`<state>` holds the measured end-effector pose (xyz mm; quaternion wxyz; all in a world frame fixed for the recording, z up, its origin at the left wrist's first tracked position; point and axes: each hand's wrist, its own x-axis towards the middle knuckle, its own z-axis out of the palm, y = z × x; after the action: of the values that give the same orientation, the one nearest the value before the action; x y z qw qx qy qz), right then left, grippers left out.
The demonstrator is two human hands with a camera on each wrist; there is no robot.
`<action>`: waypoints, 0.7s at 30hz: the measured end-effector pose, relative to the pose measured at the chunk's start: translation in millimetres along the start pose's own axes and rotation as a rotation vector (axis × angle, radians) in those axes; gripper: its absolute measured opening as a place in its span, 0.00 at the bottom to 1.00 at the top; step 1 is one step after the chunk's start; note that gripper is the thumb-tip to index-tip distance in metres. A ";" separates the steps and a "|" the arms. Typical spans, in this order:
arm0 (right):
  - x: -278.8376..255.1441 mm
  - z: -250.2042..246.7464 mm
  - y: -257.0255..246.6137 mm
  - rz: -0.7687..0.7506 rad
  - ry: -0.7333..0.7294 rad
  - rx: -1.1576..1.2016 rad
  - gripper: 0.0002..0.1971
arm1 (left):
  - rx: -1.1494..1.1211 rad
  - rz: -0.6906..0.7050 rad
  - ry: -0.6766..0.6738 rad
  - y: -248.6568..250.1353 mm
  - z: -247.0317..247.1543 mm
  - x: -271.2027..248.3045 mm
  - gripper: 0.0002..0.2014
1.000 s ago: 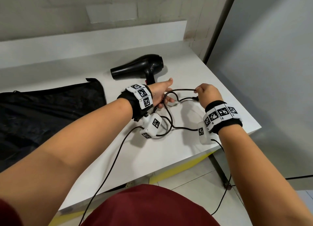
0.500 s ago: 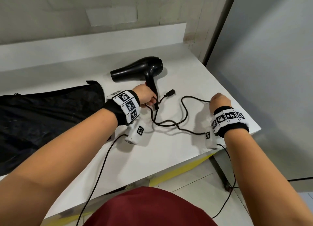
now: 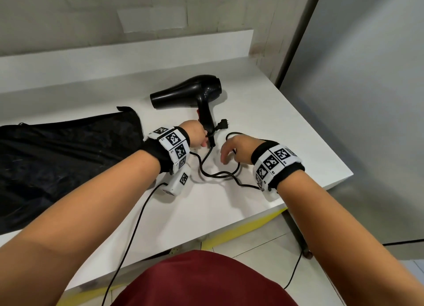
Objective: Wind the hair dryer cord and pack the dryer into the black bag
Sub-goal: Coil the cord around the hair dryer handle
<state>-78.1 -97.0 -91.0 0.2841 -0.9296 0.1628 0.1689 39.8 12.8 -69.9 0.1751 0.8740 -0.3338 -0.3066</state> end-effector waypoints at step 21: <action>4.1 -20.4 18.7 0.378 -0.005 -0.325 0.13 | 0.418 -0.149 -0.013 -61.8 -17.6 -31.2 0.16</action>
<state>-77.4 -124.5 -85.5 0.0948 -0.9157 0.3039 0.2451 62.3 80.3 -75.2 -0.0351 0.9115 -0.3256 -0.2487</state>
